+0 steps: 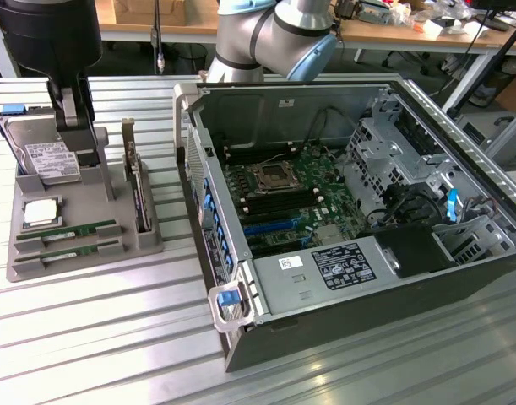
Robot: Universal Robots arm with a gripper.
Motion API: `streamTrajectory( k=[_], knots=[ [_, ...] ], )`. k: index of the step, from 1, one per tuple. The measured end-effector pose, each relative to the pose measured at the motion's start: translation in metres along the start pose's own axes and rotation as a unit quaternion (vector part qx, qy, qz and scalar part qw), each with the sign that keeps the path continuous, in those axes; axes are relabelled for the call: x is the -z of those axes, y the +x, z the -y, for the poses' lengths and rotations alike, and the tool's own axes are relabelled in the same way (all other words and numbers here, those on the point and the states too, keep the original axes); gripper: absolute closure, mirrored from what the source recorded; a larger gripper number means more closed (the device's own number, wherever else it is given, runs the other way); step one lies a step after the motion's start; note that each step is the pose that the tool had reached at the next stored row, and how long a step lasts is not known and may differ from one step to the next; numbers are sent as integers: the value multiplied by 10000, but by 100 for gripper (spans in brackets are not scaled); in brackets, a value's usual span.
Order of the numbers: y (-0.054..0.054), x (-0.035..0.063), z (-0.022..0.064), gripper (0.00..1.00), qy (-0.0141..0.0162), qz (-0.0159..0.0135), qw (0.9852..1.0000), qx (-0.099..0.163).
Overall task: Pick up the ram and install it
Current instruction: 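Pick up the ram and move it above insertion slot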
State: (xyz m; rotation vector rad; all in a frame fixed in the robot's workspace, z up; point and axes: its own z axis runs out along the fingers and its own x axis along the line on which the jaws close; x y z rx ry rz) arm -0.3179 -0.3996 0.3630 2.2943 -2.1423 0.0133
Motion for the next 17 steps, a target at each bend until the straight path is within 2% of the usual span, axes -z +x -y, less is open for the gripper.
streamTrajectory(
  k=[17],
  knots=[
    [-1,-91,0,64,0,0,10000,0]
  ],
)
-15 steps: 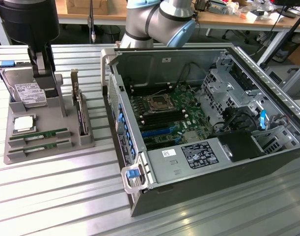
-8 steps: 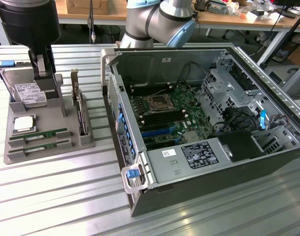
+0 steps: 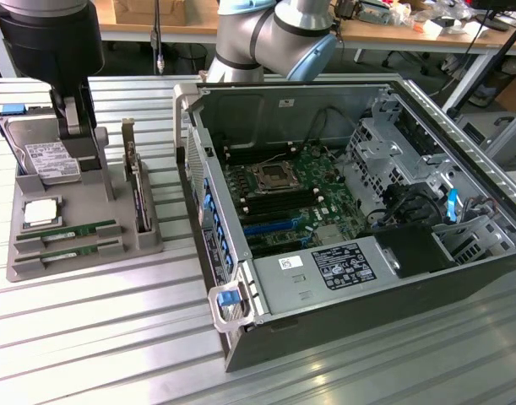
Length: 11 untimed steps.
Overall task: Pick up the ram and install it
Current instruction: 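Pick up the ram and move it above insertion slot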
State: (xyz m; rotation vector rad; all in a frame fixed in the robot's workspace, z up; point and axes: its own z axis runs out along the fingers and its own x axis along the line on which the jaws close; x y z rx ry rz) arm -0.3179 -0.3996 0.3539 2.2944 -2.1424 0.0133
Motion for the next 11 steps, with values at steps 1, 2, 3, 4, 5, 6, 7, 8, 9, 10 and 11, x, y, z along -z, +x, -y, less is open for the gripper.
streamTrajectory(
  k=[1,2,3,4,5,6,7,8,9,10,11],
  knots=[
    [0,-4,0,64,0,0,10000,0],
    [0,-8,0,64,0,0,10000,0],
    [0,-11,0,64,-1,0,10000,0],
    [0,-16,0,64,0,0,10000,0],
    [0,-24,0,64,0,0,10000,0],
    [0,-26,0,64,0,0,10000,0],
    [0,-31,0,64,0,0,10000,0],
    [0,-36,0,64,0,0,10000,0],
    [0,-40,0,64,0,0,10000,0],
    [0,-42,0,64,0,0,10000,0],
    [0,-43,0,64,0,0,10000,0]
  ],
)
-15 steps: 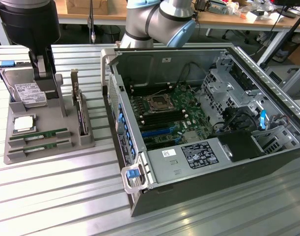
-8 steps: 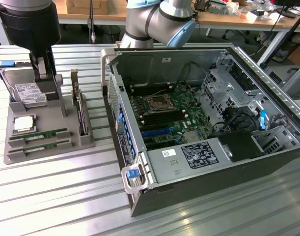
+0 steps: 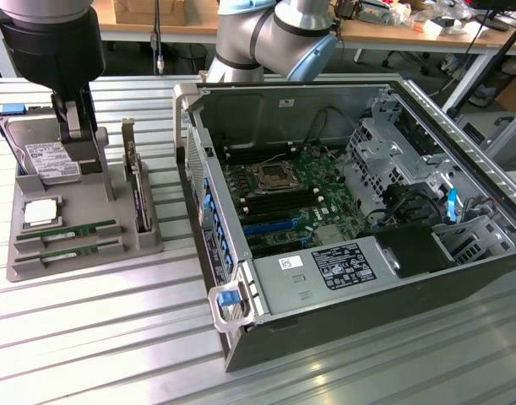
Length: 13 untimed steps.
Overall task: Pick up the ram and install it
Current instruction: 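Pick up the ram and move it above insertion slot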
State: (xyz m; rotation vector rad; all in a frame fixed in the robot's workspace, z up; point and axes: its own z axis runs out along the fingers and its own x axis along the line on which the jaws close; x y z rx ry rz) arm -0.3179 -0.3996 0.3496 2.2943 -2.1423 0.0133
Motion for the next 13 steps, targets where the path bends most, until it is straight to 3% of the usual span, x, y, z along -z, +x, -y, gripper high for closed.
streamTrajectory(
  k=[13],
  knots=[
    [0,-39,0,64,0,0,10000,0]
  ],
)
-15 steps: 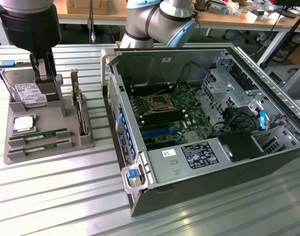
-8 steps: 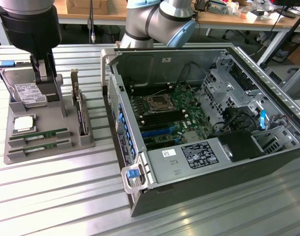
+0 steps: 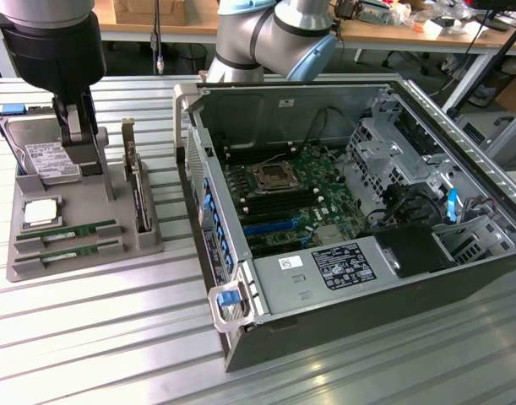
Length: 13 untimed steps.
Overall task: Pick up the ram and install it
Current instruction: 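Pick up the ram and move it above insertion slot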
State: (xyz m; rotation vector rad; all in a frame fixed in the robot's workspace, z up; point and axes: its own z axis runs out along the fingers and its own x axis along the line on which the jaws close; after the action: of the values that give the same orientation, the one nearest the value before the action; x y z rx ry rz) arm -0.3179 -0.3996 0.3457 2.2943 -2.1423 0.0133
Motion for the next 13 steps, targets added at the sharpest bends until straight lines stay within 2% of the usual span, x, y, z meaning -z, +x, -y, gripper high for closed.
streamTrajectory(
  k=[13],
  knots=[
    [0,-55,0,64,0,0,10000,0]
  ],
)
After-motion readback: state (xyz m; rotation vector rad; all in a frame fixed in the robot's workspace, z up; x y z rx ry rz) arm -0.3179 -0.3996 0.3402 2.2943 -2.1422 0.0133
